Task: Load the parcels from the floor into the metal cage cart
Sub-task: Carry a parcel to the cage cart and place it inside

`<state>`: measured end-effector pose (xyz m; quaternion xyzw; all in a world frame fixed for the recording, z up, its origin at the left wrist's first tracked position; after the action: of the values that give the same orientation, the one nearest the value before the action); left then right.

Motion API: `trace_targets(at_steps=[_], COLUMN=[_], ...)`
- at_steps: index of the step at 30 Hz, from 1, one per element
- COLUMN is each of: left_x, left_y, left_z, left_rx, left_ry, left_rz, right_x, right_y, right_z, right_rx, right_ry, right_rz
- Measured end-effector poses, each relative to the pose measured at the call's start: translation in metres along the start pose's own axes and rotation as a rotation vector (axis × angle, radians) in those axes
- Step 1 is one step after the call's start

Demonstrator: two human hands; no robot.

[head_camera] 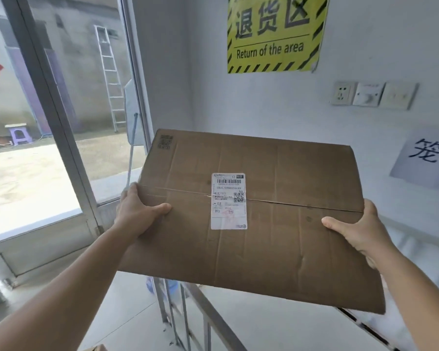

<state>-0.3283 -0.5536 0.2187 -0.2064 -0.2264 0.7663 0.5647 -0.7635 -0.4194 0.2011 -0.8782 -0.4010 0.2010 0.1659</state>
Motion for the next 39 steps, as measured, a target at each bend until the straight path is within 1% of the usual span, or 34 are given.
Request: trace_targets(at_steps=[3, 7, 12, 16, 25, 32, 39], left_x=[-0.019, -0.039, -0.066, -0.099, -0.201, -0.242, -0.262], left_y=[0.038, 0.084, 0.144, 0.19, 0.288, 0.345, 0.394], left_z=[0.026, 0.048, 0.057, 0.056, 0.022, -0.014, -0.047], left_rx=[-0.036, -0.053, -0.105, -0.146, -0.268, -0.346, -0.441], left_ry=[0.02, 0.038, 0.06, 0.079, 0.068, 0.02, -0.046], left_rz=[-0.027, -0.115, -0.214, -0.311, -0.523, -0.678, -0.724], right_x=[-0.021, -0.039, -0.051, -0.058, -0.079, -0.082, -0.097], right_y=[-0.01, -0.017, -0.016, 0.0, 0.074, 0.12, 0.154], right_z=[0.019, 0.05, 0.088, 0.108, 0.156, 0.19, 0.235], right_rx=[0.002, -0.013, 0.003, 0.02, 0.054, 0.109, 0.086], right_ry=[0.038, 0.122, 0.25, 0.327, 0.581, 0.721, 0.813], right_rz=[0.035, 0.054, 0.056, 0.088, 0.144, 0.157, 0.092])
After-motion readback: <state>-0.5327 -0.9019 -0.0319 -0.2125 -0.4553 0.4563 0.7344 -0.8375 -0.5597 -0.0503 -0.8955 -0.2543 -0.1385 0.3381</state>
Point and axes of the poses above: each hand's wrist, its own x-axis away from the middle knuckle, its own y-axis out of the palm, z = x × y, the point moved 1 cm from there along -x, towards the middle knuckle, and after that the axes turned 9 degrees about -y, right-handed, at the moved point
